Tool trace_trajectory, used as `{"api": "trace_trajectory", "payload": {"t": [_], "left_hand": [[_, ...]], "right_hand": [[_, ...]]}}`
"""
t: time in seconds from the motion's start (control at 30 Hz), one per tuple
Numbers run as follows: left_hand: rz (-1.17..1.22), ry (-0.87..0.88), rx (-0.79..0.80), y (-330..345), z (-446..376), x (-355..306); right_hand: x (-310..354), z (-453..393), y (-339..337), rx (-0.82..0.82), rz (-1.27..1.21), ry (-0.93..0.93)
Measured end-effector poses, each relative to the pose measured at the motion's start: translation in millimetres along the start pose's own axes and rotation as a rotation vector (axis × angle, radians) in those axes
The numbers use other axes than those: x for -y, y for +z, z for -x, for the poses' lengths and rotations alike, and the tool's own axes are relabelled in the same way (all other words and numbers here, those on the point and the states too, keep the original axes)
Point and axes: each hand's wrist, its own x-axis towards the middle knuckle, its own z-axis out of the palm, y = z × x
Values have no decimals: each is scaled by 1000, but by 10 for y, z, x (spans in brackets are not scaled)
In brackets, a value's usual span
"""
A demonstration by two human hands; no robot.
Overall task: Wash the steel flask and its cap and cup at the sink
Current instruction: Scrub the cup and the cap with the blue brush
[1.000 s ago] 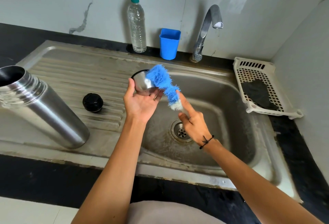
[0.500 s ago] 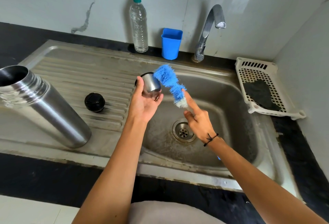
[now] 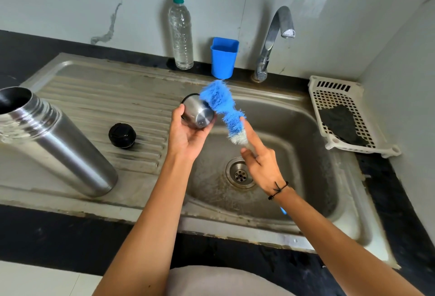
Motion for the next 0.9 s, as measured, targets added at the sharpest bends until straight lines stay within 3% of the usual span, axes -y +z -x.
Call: {"api": "trace_trajectory", "payload": {"t": [0.3,0.43,0.6,0.8,0.9], "left_hand": [[-99,-76,-135,-8,-35,41],[-170,-35,-45,34,-49,56],[-161,-121,-62,47,44,-2],[-242,-94,-164,68,-10,28],[-183,-132,-183,73,37,37]], "right_hand": [[-58,-13,38,-13,32,38],[-20,12,99,30,118,-78],[-67,-101,3,-46,88,60],[-26,12,36,-6,170,-143],[-110,65,96,-9,252,-145]]}}
